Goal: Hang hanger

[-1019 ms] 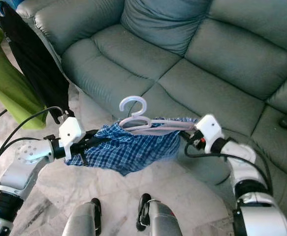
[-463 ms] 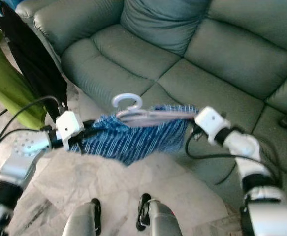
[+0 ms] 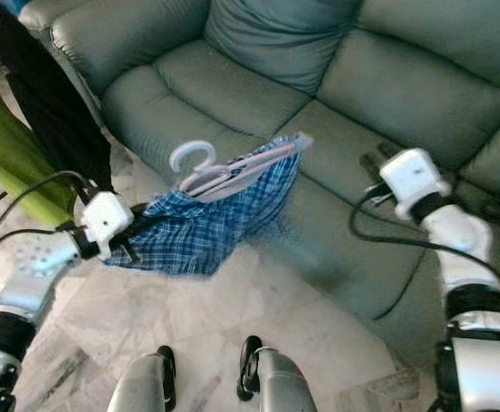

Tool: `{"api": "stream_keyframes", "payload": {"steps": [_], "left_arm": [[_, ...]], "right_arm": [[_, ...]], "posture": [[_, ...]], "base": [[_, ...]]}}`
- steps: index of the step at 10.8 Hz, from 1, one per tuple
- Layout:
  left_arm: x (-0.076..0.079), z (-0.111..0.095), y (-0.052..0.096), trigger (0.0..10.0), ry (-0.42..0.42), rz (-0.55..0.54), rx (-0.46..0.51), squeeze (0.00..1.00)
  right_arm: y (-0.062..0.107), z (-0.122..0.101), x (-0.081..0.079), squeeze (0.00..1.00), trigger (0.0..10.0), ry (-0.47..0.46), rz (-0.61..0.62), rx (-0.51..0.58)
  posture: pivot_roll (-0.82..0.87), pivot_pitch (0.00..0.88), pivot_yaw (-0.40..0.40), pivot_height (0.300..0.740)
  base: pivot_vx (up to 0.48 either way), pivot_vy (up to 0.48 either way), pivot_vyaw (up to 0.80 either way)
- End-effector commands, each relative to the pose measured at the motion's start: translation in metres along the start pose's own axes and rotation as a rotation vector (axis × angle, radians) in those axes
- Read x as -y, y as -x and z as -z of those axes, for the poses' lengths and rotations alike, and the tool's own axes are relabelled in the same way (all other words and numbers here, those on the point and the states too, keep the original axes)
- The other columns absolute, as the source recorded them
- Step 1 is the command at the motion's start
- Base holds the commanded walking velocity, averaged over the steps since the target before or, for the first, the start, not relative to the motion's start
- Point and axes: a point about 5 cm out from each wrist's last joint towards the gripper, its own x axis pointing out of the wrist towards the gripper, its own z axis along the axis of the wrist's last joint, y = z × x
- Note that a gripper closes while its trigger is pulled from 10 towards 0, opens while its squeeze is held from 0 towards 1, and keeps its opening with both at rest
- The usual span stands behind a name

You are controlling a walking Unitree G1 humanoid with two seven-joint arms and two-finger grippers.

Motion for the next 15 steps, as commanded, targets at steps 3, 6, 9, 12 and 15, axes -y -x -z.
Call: {"api": "stream_keyframes", "payload": {"steps": [3,6,9,12,15], "left_arm": [[-0.008,-0.016,-0.003,0.0,0.002,0.004,0.07,0.0],[0.01,-0.037,-0.01,0.0,0.047,0.14,0.149,0.0],[0.027,-0.031,-0.01,0.0,0.092,0.188,0.125,0.0],[0.03,-0.035,-0.011,0.0,0.105,0.201,0.128,0.0],[0.03,-0.044,-0.012,0.0,0.113,0.21,0.156,0.0]], "right_arm": [[0.014,0.025,-0.022,1.0,10.0,-0.057,-0.246,-0.161],[0.008,0.023,-0.026,1.0,10.0,0.005,-0.114,-0.137],[-0.006,0.004,-0.032,1.0,10.0,-0.009,-0.058,0.001],[-0.01,0.007,-0.039,0.0,10.0,-0.029,-0.07,-0.026],[-0.014,0.013,-0.054,0.0,0.0,-0.167,-0.119,-0.063]], "posture": [[-0.03,0.216,-0.045,0.74],[-0.01,0.219,-0.043,0.74],[-0.02,0.22,-0.043,0.74],[-0.02,0.218,-0.04,0.74],[-0.01,0.219,-0.041,0.74]], "base": [[0.0,0.0,0.0],[0.0,0.0,0.0],[0.0,0.0,0.0],[0.0,0.0,0.0],[0.0,0.0,0.0]]}}
